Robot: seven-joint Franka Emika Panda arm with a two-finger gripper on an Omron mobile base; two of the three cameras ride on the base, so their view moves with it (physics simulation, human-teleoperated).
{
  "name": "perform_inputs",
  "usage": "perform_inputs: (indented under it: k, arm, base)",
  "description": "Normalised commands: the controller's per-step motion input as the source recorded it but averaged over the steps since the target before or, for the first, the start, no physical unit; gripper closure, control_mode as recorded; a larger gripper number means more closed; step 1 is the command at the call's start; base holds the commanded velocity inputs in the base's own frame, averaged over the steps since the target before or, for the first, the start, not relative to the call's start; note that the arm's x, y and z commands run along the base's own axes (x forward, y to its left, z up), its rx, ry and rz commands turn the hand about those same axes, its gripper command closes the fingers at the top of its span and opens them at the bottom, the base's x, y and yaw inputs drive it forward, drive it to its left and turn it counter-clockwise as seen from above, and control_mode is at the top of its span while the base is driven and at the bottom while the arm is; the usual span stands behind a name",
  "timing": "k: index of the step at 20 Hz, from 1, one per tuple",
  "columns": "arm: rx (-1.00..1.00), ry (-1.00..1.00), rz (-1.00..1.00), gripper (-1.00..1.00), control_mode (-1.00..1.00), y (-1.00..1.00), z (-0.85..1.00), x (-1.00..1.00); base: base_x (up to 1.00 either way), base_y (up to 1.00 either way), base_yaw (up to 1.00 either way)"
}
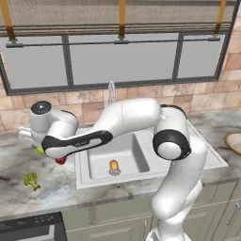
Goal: There is a mixed pile of frozen fruits and vegetables on the counter. Locate all the frozen vegetables and place the items in a bowl on the counter. Take all the frozen fruits and defrost them in a running sink.
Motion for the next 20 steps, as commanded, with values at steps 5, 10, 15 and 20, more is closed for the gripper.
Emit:
perform_inputs:
  k: [5, 10, 15, 20]
  arm:
    - [0.00, -0.09, 0.01, 1.00, -1.00, -0.60, 0.12, -0.33]
    - [-0.01, -0.11, 0.06, 1.00, -1.00, -0.64, 0.11, -0.33]
    - [0.00, -0.03, 0.05, 1.00, -1.00, -0.62, 0.35, -0.16]
    - [0.00, 0.00, 0.09, 1.00, -1.00, -0.58, 0.44, -0.07]
  base:
    - [0.00, 0.00, 0.00]
    - [0.00, 0.00, 0.00]
    - [0.00, 0.00, 0.00]
    - [0.00, 0.00, 0.00]
